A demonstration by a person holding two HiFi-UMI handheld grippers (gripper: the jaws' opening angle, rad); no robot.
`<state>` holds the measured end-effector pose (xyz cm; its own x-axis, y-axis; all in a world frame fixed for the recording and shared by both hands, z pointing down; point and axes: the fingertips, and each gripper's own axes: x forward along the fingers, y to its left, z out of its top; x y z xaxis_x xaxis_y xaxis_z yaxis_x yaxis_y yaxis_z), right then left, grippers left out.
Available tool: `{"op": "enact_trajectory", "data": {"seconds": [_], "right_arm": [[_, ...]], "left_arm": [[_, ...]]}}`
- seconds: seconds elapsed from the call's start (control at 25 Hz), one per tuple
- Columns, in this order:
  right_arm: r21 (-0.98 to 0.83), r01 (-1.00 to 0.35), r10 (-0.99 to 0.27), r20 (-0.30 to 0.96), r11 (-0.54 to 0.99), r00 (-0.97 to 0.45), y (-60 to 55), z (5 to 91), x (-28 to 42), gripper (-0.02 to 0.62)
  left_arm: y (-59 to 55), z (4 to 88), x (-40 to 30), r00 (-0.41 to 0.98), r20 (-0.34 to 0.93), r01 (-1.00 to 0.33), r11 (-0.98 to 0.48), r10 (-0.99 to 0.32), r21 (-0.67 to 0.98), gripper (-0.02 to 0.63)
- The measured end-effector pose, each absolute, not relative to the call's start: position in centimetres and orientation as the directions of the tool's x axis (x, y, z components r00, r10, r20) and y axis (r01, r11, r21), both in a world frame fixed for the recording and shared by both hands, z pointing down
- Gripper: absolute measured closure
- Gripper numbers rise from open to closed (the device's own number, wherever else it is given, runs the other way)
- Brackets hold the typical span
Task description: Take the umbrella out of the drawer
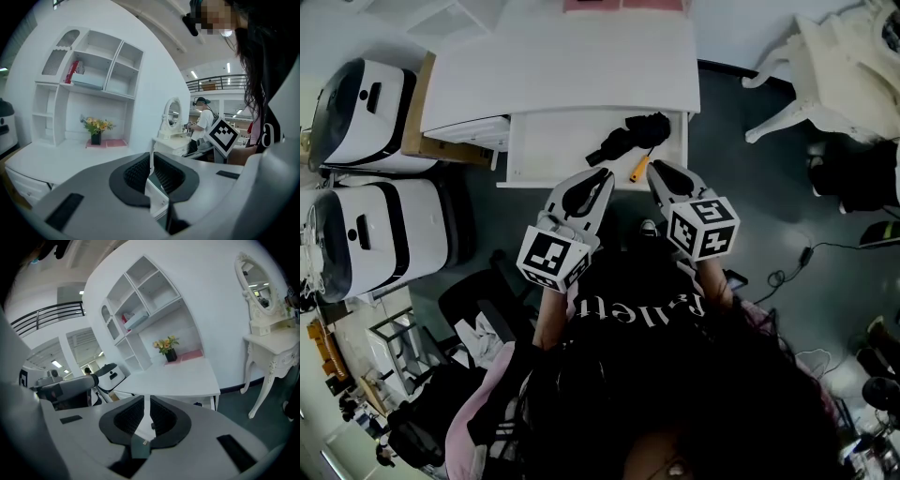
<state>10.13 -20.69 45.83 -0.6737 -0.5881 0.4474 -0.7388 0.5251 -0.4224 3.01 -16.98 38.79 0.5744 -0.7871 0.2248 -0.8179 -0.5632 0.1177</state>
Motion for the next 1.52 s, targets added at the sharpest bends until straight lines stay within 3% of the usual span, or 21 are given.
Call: {"op": "enact_trajectory", "data": {"seconds": [0.48, 0.84, 0.88, 0.96, 1.36, 1.52], "right_arm": [[-0.412, -0.852, -0.633, 0.575, 0.324, -0.519, -26.7, 53.0, 7.3, 0.528], [-0.337, -0.926, -0.571, 0.732, 0.172, -0.372, -30.5, 62.4, 4.8, 0.523], [-0.35, -0.925, -0.559, 0.743, 0.145, -0.369, -30.7, 63.4, 4.5, 0.502], [-0.389, -0.918, -0.522, 0.77, 0.074, -0.368, -30.8, 65.4, 4.2, 0.394], [-0.464, -0.803, -0.42, 0.857, -0.373, -0.3, -31.0, 74.5, 4.1, 0.339], [-0.464, -0.697, -0.424, 0.871, -0.547, -0.247, -31.5, 77.0, 5.3, 0.328]], "left_arm": [[-24.8, 39.4, -1.1, 0.713, 0.215, -0.697, -0.709, -0.667, 0.11, 0.588], [-28.2, 40.5, -5.6, 0.776, 0.233, -0.62, -0.776, -0.586, 0.114, 0.588], [-28.4, 40.6, -5.9, 0.782, 0.235, -0.612, -0.782, -0.577, 0.117, 0.588], [-28.9, 40.7, -6.5, 0.793, 0.235, -0.597, -0.793, -0.562, 0.121, 0.588], [-30.4, 42.1, -9.6, 0.817, 0.255, -0.56, -0.817, -0.518, 0.134, 0.588], [-30.8, 42.6, -10.1, 0.826, 0.259, -0.543, -0.83, -0.5, 0.131, 0.588]]}}
